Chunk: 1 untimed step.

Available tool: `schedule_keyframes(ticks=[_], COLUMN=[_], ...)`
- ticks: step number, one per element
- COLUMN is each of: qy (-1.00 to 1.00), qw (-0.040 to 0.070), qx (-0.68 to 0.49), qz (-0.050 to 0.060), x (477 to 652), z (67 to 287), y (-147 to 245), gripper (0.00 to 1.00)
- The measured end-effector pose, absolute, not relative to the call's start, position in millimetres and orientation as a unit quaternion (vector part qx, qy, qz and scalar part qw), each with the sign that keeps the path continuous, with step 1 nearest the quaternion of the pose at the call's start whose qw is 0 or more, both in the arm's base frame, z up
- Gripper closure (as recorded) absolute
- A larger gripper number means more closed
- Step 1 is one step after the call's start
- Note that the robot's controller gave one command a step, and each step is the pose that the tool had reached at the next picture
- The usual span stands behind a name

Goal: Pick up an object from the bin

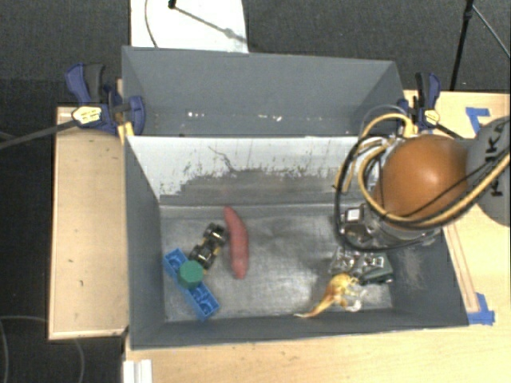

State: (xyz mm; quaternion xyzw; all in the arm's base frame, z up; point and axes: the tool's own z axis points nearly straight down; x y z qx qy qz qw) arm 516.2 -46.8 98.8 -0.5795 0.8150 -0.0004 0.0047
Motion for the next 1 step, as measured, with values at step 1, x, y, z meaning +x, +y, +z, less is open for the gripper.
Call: schedule_keyframes(ticks=[1], qy=[0.877], qw=[0.001], qx=[-0.480], qz=[-0.001], x=[531.1], z=[89.7], y=[-39.7], gripper=[1.00])
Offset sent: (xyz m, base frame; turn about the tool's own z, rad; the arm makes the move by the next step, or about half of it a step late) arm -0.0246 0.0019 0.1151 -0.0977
